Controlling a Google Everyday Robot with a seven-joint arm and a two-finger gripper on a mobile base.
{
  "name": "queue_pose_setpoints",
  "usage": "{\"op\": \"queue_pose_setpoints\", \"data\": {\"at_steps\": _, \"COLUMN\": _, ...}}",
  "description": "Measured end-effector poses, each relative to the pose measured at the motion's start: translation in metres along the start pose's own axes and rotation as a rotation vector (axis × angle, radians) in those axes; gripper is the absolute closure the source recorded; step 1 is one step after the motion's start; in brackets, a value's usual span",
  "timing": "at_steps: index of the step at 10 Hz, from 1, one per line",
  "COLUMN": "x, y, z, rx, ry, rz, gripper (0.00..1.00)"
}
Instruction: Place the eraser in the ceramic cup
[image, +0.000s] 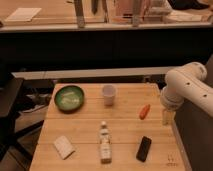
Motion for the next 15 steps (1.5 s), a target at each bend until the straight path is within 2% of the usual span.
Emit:
{"op": "queue_pose_setpoints", "data": {"at_steps": 11, "x": 0.000, "y": 0.001, "z": 0.001, "rx": -0.001, "ry": 0.000, "rz": -0.001, "gripper": 0.20}}
{"op": "queue_pose_setpoints", "data": {"at_steps": 13, "x": -0.004, "y": 0.011, "z": 0.012, "rx": -0.014, "ry": 0.000, "rz": -0.023, "gripper": 0.20}}
{"op": "queue_pose_setpoints", "data": {"at_steps": 15, "x": -0.010, "y": 0.031, "z": 0.036, "rx": -0.035, "ry": -0.005, "rz": -0.058, "gripper": 0.20}}
